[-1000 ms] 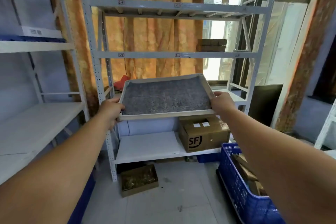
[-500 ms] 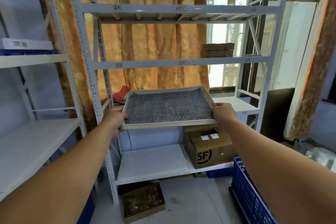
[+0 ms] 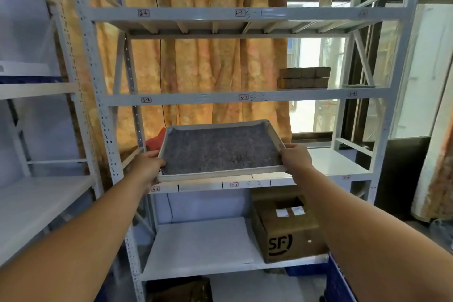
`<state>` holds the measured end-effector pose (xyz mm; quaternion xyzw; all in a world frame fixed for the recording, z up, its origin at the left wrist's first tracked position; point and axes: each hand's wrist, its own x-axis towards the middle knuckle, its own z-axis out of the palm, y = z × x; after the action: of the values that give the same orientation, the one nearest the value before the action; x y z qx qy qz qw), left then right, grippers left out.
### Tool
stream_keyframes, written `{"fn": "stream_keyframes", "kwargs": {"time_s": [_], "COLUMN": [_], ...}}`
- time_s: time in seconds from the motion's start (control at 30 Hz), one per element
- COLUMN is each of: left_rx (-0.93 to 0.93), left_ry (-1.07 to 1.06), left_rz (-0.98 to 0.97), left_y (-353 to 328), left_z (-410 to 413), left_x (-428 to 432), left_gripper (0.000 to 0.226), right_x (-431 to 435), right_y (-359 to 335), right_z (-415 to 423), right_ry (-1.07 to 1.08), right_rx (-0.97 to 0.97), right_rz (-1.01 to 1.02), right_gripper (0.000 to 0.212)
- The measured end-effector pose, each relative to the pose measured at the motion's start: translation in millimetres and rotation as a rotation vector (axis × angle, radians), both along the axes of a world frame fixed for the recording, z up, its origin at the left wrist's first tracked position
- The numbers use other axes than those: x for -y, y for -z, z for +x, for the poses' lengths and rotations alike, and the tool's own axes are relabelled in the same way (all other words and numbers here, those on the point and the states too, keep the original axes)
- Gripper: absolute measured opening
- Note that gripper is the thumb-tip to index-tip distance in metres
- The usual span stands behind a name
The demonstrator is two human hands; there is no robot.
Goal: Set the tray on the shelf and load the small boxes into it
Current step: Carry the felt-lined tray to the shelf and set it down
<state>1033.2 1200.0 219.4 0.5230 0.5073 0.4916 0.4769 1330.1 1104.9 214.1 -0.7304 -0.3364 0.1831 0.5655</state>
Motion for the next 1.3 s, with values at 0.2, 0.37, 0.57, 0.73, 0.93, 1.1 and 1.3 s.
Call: {"fn": "stream_keyframes", "kwargs": {"time_s": [0.2, 0.37, 0.57, 0.73, 0.93, 1.1, 1.3], "left_rx": [0.014, 0.043, 0.055, 0.087, 0.100, 0.112, 0.125], "left_ry": [-0.043, -0.043, -0.011, 0.071, 0.125, 0.098, 0.054], "left_rz": [0.045, 0.065, 0.120, 0.152, 0.182, 0.172, 0.174], "left_y": [-9, -20, -45, -66, -76, -88, -101], "left_z": [37, 55, 70, 96, 122, 141, 171], "left_x": [-45, -89, -162, -211, -262, -288, -316], "left_gripper": [0.046, 0.045, 0.045, 0.039, 0.039, 0.035, 0.036], "right_x": [-44, -86, -142, -184, -229, -261, -299], "right_y": [-18, -42, -69, -80, -81, -88, -102], "right_z": [34, 47, 64, 83, 107, 123, 156], "right_ry": [-0.009, 0.045, 0.094, 0.171, 0.216, 0.184, 0.171], "right_rx": [0.005, 0.074, 0.110, 0.115, 0.111, 0.119, 0.105], "right_rz": [0.052, 0.130, 0.137, 0.113, 0.129, 0.176, 0.197], "right_gripper": [0.029, 0.035, 0.030, 0.026, 0.028, 0.031, 0.026]}}
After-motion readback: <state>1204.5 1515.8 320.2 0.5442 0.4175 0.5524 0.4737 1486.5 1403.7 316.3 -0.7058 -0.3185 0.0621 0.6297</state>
